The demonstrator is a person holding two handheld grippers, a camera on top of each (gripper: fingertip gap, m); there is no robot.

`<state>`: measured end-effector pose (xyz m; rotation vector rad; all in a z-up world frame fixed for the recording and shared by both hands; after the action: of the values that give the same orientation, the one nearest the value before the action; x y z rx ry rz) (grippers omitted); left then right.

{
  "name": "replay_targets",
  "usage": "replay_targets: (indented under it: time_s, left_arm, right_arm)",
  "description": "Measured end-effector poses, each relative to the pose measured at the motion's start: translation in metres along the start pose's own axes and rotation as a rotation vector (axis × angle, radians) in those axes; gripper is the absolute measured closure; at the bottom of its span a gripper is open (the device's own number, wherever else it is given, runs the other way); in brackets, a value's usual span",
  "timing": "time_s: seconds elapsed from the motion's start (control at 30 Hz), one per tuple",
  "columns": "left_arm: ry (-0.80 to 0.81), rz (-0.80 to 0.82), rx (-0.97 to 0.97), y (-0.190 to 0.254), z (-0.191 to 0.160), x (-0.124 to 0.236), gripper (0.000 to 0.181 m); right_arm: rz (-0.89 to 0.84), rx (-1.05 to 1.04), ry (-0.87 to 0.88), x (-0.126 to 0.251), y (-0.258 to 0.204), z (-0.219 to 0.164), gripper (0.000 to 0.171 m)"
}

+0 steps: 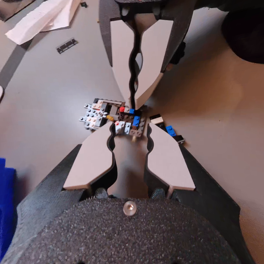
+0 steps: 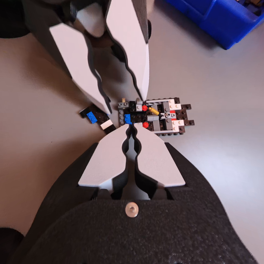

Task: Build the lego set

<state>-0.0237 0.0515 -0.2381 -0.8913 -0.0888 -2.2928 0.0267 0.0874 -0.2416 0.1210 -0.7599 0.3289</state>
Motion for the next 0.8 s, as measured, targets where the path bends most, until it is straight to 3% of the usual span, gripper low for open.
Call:
replay_targets:
  time_s: [0.17,0.33,0.4,0.57,0.8]
  left_arm:
    - [-0.1,-0.018,-0.044,0.002,-0.001,-0.021,0.147]
    - [-0.107,-0.05,0.022,0.002,-0.001,-0.022,0.149]
    - [-0.111,-0.048,0.023,0.001,-0.002,-0.023,0.152]
    - [-0.105,-0.049,0.03,-0.001,-0.002,-0.021,0.15]
    - [0.333,-0.081,0.13,-0.009,0.046,0.03,0.154]
  right_arm:
    - [0.022,0.0,0.011,-0.002,-0.002,0.002,0.171]
    - [0.237,-0.285,0.158,-0.001,0.005,0.001,0.171]
    - [0.337,-0.359,0.296,0.009,0.003,0.016,0.171]
    - [0.263,-0.352,0.453,0.025,0.015,0.028,0.171]
    - [0.22,-0.124,0.592,0.04,-0.011,0.059,0.171]
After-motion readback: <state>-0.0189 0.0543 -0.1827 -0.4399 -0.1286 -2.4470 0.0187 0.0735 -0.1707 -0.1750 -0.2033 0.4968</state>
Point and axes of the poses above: each gripper's, where its closed fingertips meet, x back along the fingers, z out of its top, y = z × x across the jaws, the point moved 3 cm from there along x, back along the fingers
